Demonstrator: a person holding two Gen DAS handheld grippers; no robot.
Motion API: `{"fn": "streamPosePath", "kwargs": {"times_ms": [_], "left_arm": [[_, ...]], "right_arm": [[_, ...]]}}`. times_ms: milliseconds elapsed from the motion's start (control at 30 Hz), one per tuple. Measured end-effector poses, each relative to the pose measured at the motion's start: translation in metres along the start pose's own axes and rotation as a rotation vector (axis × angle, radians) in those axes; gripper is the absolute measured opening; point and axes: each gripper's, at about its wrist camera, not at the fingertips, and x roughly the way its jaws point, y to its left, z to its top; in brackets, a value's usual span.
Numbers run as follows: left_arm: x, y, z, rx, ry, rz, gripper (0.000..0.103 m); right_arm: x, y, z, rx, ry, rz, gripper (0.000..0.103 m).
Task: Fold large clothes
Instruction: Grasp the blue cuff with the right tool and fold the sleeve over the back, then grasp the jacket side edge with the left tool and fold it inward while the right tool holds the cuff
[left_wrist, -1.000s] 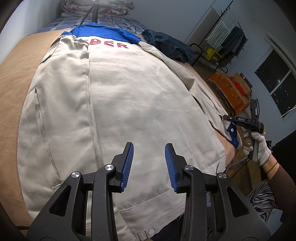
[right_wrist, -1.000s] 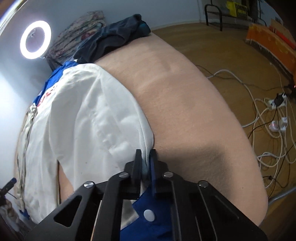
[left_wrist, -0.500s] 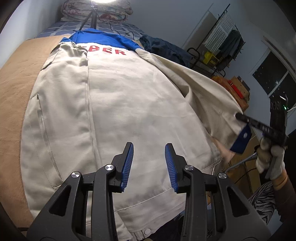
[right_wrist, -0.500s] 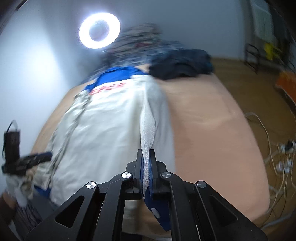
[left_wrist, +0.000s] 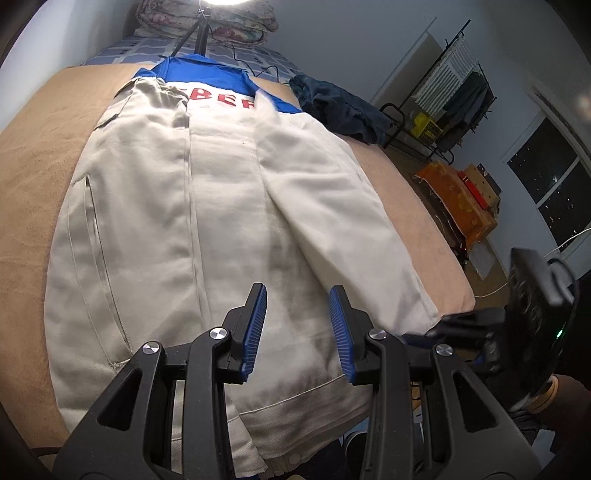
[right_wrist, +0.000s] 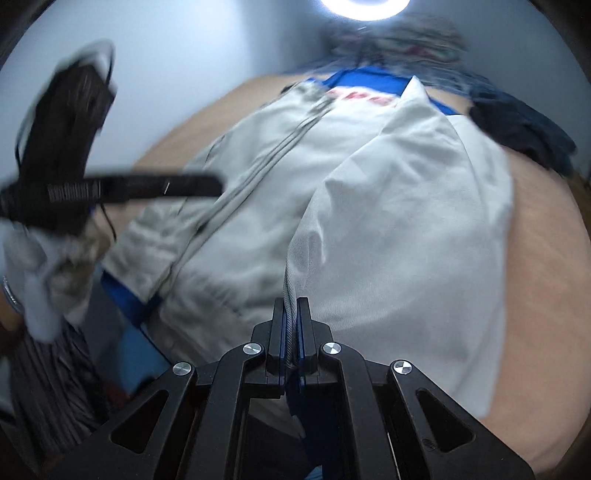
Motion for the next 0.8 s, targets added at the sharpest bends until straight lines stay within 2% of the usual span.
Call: {"fn": "streamPosePath", "kwargs": {"times_ms": [133, 267, 333, 367, 400, 433, 467, 600, 733, 800], "left_arm": [[0.008, 0.003, -0.004, -0.024, 0.029, -0.020, 0.035], [0.016, 0.004, -0.010, -0.054, 0.064, -0.055, 0.035], [0.017, 0.003, -0.011, -0.066, 0.074, -0.075, 0.035], [0.017, 0.003, -0.012, -0.073, 0.080, -0.089, 0.035], [0.018, 0.002, -0.012, -0.082, 0.086, -0.105, 0.035], [0.019, 0.001, -0.014, -0.091, 0.094, -0.121, 0.035], [0.021, 0.000, -0.014, -0.098, 0.101, -0.130, 0.035], [0.038, -0.008, -0.022, -0.132, 0.165, -0.175, 0.035], [0.054, -0.019, -0.031, -0.125, 0.219, -0.178, 0.035], [0.059, -0.022, -0.035, -0.138, 0.241, -0.194, 0.035]], "right_arm": [[0.013, 0.002, -0.002, -0.001, 0.033, 0.005, 0.004], [0.002, 0.004, -0.001, 0.003, 0.036, 0.077, 0.011], [-0.013, 0.001, -0.001, 0.034, 0.027, 0.139, 0.022], [-0.023, -0.001, -0.001, 0.053, 0.004, 0.176, 0.025], [-0.033, -0.005, -0.001, 0.067, -0.023, 0.201, 0.032], [-0.047, -0.013, -0.003, 0.088, -0.054, 0.221, 0.038], [-0.055, -0.021, -0.003, 0.111, -0.079, 0.232, 0.040], [-0.068, -0.079, -0.008, 0.309, -0.137, 0.173, 0.041], [-0.052, -0.134, -0.016, 0.492, -0.139, 0.156, 0.041], [-0.035, -0.159, -0.021, 0.597, -0.128, 0.212, 0.041]]}}
